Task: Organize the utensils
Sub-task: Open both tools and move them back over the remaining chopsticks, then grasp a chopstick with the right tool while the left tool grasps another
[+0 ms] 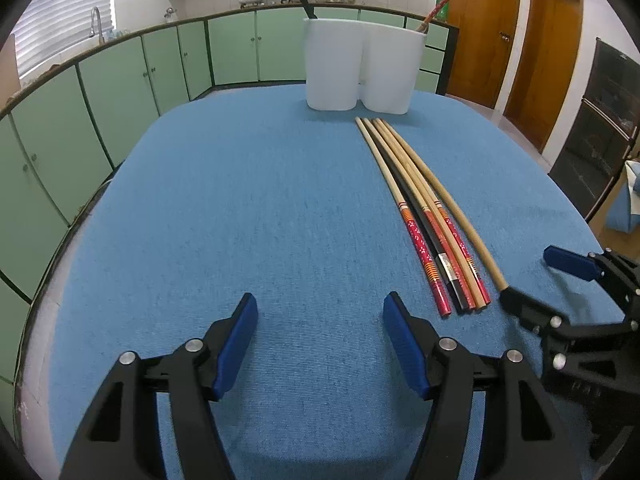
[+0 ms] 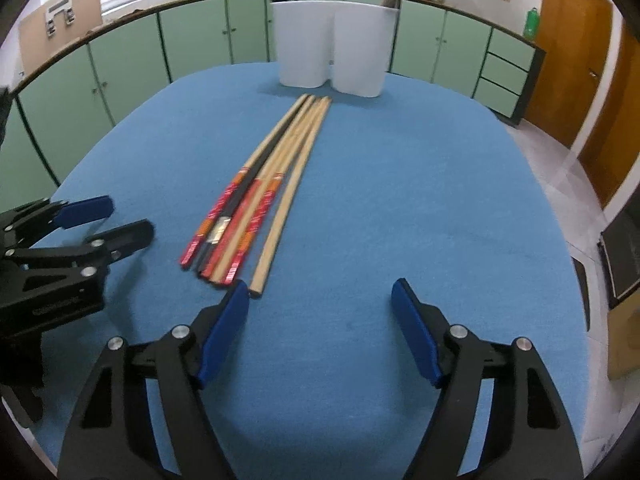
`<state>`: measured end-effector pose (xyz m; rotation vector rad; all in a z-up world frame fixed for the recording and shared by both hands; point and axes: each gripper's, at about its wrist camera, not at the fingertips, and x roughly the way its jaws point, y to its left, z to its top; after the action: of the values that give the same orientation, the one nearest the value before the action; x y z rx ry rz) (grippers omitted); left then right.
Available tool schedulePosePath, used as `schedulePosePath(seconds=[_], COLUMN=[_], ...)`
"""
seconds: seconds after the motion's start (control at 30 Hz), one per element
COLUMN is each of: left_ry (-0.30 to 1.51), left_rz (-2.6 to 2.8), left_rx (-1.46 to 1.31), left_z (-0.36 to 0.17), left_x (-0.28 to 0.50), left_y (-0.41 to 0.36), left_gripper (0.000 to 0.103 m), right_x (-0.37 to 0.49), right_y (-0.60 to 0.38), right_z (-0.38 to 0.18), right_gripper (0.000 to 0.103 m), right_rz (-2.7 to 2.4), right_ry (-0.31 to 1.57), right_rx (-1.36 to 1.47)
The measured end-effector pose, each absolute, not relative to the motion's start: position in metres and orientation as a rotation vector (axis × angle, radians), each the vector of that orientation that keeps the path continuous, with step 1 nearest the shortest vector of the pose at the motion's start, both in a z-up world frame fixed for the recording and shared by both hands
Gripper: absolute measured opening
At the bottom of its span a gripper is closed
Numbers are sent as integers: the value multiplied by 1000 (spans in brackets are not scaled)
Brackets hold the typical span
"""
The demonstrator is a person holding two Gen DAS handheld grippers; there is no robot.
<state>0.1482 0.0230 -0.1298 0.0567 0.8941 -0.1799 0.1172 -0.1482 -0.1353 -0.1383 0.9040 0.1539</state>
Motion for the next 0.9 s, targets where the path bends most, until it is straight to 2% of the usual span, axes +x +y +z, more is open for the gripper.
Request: schedulePosePath(seconds=[0.07,0.17,0.23,0.3,0.33,0.4,0.9], left_ry=[893,892,891,892,894,895,879], left_rz=[-180,-183,-187,-185,-182,-177,-248], left_rx=[60,63,63,69,69,65,61], left_z=[-130,-130,-130,-129,-129,-129,-126], left_x=[149,149,148,148,148,148,138], left_y=[22,20,19,18,18,18,-9], left_gripper=[65,65,65,65,65,65,65], right_x=[117,117,119,119,118,119,122], right_y=[-153,-155,-150,-143,-141,-139,-162], right_z=[-134,-133,-135,-135,-135,-135,-136], right_gripper=[70,60,44,36,24,8,6], right_rz=[140,189,239,247,262,292,234], right_ry=[899,901,910,904,902,904,900], right_rx=[-133,-83,-66,-90,-92,-87,-11])
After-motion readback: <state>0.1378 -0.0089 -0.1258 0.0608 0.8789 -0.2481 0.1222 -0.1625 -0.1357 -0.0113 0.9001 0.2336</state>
